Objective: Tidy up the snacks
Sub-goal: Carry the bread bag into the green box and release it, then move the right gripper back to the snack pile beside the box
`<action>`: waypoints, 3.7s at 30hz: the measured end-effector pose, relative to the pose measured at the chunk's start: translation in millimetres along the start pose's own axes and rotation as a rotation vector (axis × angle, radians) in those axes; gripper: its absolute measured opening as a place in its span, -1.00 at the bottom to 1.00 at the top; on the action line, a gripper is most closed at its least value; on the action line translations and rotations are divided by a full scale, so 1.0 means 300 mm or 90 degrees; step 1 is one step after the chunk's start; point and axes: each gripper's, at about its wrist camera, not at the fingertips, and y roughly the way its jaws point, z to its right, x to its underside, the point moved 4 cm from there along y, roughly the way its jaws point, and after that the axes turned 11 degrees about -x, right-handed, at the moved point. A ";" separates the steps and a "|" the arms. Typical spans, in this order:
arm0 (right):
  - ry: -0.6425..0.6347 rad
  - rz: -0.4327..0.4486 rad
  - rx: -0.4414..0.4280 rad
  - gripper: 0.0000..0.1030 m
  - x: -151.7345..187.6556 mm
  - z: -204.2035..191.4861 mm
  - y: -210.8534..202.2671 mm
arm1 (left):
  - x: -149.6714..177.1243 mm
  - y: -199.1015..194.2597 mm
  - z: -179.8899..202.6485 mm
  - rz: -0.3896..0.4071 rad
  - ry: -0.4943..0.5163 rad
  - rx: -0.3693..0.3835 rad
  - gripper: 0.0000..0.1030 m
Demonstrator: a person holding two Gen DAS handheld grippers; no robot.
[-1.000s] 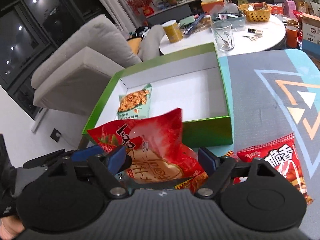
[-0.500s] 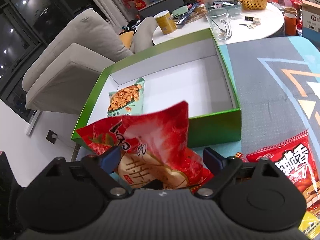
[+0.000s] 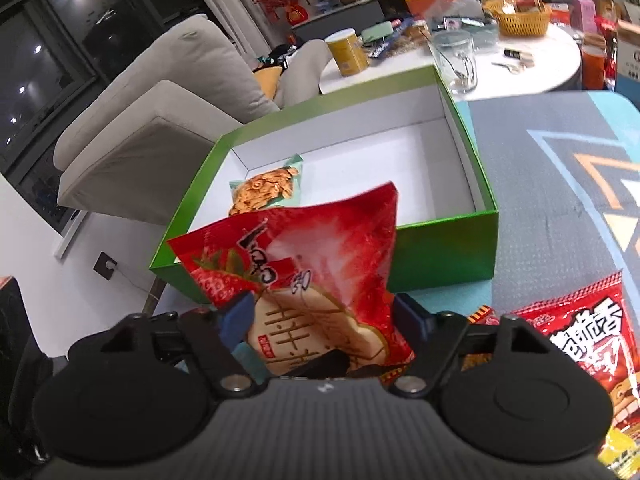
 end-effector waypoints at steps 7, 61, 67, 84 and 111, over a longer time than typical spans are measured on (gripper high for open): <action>-0.019 0.040 -0.005 0.14 -0.012 -0.061 -0.085 | -0.038 -0.103 0.022 0.040 0.003 -0.004 0.16; -0.020 0.063 0.032 0.15 -0.190 -0.018 0.009 | -0.273 0.035 -0.046 0.066 0.050 -0.102 0.16; -0.045 0.092 0.031 0.14 -0.183 -0.059 -0.096 | -0.263 -0.073 -0.062 0.087 0.030 -0.107 0.17; -0.061 0.132 0.049 0.15 -0.094 -0.131 -0.332 | -0.183 -0.323 0.026 0.125 0.020 -0.096 0.18; 0.010 0.032 0.167 0.15 0.180 0.132 -0.298 | -0.060 -0.257 0.136 0.059 0.039 -0.092 0.19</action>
